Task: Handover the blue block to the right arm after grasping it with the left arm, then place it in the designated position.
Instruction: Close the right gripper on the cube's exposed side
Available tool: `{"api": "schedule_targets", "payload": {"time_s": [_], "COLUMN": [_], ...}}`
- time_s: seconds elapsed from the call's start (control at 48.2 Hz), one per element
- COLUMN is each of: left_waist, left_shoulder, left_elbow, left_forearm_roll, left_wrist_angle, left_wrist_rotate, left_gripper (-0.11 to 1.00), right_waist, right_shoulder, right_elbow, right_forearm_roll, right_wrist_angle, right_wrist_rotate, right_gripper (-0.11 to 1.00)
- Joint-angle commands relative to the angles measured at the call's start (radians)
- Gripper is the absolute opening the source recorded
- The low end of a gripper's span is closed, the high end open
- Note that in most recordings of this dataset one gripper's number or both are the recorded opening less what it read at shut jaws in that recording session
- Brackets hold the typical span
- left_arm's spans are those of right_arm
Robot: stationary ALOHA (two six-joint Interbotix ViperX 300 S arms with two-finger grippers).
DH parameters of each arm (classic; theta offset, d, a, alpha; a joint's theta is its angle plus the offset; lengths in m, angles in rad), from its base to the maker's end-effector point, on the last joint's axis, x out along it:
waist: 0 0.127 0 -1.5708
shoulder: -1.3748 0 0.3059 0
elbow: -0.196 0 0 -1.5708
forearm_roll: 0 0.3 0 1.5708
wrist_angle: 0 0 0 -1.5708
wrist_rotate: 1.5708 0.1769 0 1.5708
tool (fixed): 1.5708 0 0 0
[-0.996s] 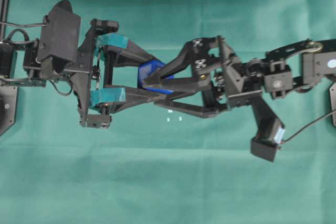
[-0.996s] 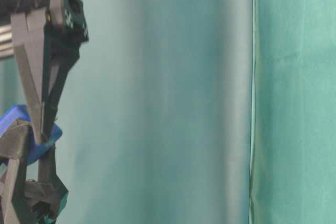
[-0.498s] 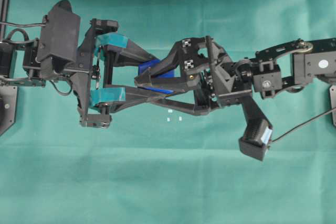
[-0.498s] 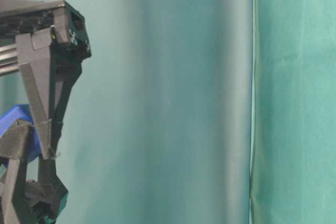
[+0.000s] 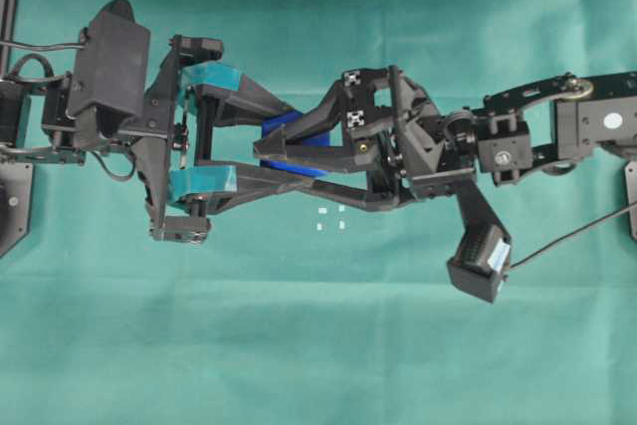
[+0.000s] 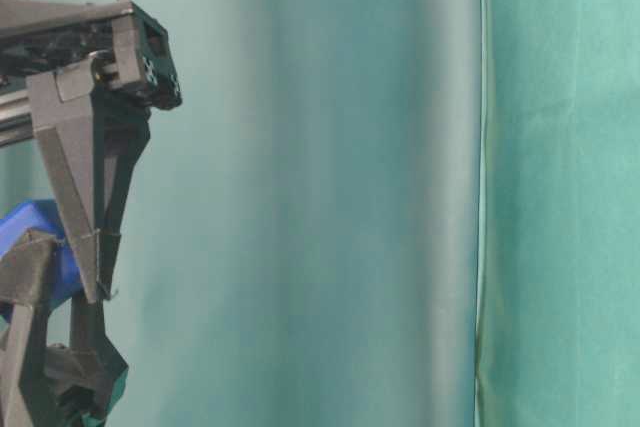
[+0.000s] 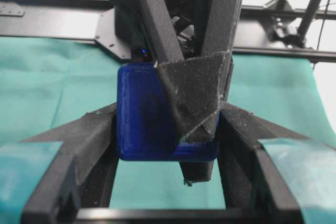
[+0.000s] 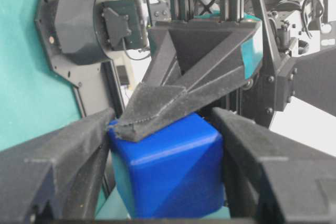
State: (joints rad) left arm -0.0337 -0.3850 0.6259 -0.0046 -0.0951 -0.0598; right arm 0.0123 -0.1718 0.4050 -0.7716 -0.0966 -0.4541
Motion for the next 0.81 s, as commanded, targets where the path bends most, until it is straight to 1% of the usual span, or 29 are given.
{"api": "schedule_targets", "payload": {"time_s": [0.0, 0.788], "left_waist": [-0.003, -0.011], "left_shoulder": [-0.014, -0.014], "left_elbow": [-0.014, -0.02], "left_forearm_roll": [-0.002, 0.003], "left_wrist_angle": [-0.005, 0.0], "left_wrist_rotate": [0.002, 0.008], "left_gripper": [0.47, 0.47], "right_waist": [-0.003, -0.003], "right_shoulder": [-0.015, -0.017], "right_elbow": [-0.034, -0.034], "right_forearm_roll": [0.002, 0.002], "right_wrist_angle": [0.002, 0.011], "right_wrist_rotate": [0.006, 0.009], "right_gripper": [0.61, 0.61]}}
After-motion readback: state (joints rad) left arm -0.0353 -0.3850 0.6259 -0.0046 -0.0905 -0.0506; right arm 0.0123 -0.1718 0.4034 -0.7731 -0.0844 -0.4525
